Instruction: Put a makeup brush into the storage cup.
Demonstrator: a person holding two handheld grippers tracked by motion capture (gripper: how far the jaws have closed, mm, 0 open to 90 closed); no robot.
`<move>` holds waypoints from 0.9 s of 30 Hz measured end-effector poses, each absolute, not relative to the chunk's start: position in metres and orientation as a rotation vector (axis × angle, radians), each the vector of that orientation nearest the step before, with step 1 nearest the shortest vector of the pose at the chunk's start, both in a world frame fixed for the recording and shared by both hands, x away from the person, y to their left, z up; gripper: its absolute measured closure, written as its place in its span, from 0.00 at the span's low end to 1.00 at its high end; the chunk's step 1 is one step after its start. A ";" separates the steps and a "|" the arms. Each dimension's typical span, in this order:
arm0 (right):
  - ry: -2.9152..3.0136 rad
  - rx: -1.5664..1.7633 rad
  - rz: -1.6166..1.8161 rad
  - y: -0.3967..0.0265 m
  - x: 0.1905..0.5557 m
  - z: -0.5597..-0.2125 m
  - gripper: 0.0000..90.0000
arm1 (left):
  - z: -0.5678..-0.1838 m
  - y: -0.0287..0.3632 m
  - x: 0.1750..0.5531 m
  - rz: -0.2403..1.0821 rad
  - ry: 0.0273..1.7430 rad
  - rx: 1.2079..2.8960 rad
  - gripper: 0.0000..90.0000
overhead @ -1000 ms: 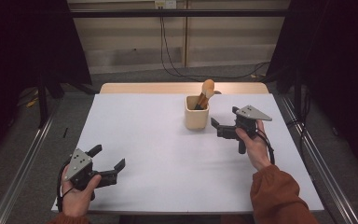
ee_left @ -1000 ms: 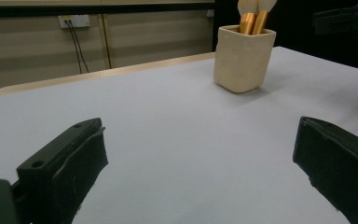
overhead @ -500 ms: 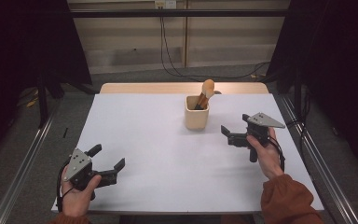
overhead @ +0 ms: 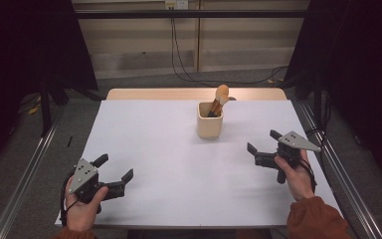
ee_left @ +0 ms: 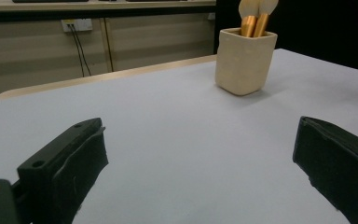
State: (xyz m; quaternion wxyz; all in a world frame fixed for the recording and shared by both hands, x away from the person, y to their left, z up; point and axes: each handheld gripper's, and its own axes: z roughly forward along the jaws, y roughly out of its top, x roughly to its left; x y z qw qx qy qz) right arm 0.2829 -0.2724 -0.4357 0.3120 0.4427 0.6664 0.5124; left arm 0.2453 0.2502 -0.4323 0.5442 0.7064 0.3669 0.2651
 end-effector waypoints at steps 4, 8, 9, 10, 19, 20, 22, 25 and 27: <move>1.758 1.178 1.358 -0.275 0.275 -0.437 0.04 | -0.432 0.250 0.245 0.637 0.864 1.683 0.03; 1.752 1.192 1.356 -0.279 0.267 -0.437 0.04 | -0.433 0.250 0.244 0.632 0.869 1.683 0.03; 1.750 1.193 1.349 -0.280 0.265 -0.437 0.04 | -0.433 0.250 0.244 0.628 0.873 1.680 0.03; 1.752 1.198 1.352 -0.282 0.263 -0.437 0.03 | -0.433 0.250 0.244 0.631 0.871 1.684 0.03; 1.762 1.226 1.339 -0.295 0.242 -0.442 0.02 | -0.433 0.251 0.243 0.632 0.869 1.687 0.03; 1.764 1.227 1.337 -0.296 0.240 -0.442 0.02 | -0.434 0.251 0.243 0.629 0.868 1.684 0.03; 1.769 1.232 1.323 -0.298 0.236 -0.443 0.02 | -0.434 0.251 0.243 0.633 0.874 1.687 0.03; 1.767 1.231 1.317 -0.302 0.229 -0.443 0.01 | -0.434 0.252 0.242 0.637 0.879 1.685 0.03; 1.754 1.228 1.322 -0.304 0.225 -0.442 0.01 | -0.433 0.253 0.241 0.646 0.881 1.686 0.03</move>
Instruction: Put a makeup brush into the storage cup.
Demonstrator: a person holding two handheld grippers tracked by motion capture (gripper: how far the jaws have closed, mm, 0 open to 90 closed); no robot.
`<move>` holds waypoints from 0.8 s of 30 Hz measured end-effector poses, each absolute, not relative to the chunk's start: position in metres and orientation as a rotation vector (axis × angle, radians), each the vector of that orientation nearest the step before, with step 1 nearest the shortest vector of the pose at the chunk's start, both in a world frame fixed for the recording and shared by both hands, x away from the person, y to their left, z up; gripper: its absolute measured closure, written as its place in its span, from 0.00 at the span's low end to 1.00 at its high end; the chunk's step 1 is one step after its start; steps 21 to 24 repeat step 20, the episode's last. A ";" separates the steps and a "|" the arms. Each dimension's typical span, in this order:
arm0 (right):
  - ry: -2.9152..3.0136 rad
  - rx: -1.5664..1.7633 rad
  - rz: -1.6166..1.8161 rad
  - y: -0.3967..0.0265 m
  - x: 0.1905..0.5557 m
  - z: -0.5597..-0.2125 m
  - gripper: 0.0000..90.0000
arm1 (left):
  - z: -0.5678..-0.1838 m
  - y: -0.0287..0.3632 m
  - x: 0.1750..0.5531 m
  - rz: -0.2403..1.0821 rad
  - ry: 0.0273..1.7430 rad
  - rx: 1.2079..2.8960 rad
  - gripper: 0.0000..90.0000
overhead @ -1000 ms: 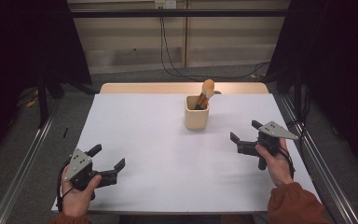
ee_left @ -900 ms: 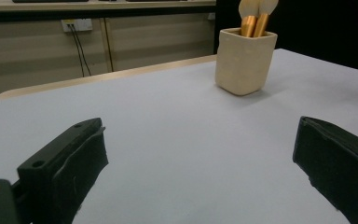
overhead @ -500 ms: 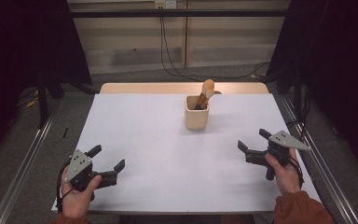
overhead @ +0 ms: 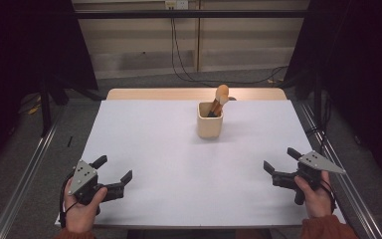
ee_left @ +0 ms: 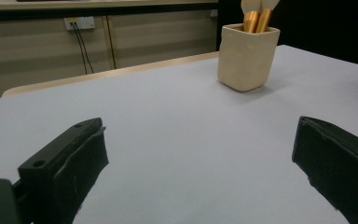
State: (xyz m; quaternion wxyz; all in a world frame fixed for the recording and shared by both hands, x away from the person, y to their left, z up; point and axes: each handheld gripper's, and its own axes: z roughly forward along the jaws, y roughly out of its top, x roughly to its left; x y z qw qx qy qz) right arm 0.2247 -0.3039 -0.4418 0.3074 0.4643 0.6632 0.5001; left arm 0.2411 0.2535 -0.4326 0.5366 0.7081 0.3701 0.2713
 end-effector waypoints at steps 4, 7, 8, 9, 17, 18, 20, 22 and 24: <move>1.757 1.223 1.314 -0.304 0.217 -0.445 0.01 | -0.432 0.256 0.240 0.649 0.899 1.673 0.03; 1.746 1.233 1.320 -0.305 0.212 -0.445 0.01 | -0.433 0.256 0.239 0.650 0.898 1.682 0.03; 1.747 1.227 1.321 -0.305 0.210 -0.445 0.01 | -0.433 0.256 0.239 0.651 0.896 1.683 0.03; 1.746 1.225 1.315 -0.305 0.210 -0.445 0.01 | -0.432 0.256 0.239 0.651 0.895 1.684 0.03; 1.735 1.233 1.279 -0.307 0.212 -0.447 0.01 | -0.432 0.256 0.238 0.654 0.898 1.687 0.04; 1.733 1.232 1.279 -0.306 0.212 -0.447 0.01 | -0.432 0.256 0.239 0.654 0.897 1.690 0.04; 1.737 1.221 1.280 -0.305 0.212 -0.447 0.01 | -0.433 0.256 0.239 0.656 0.899 1.691 0.04; 1.737 1.221 1.280 -0.305 0.212 -0.447 0.01 | -0.433 0.256 0.239 0.656 0.899 1.691 0.04; 1.737 1.221 1.280 -0.305 0.212 -0.447 0.01 | -0.433 0.256 0.239 0.656 0.899 1.691 0.04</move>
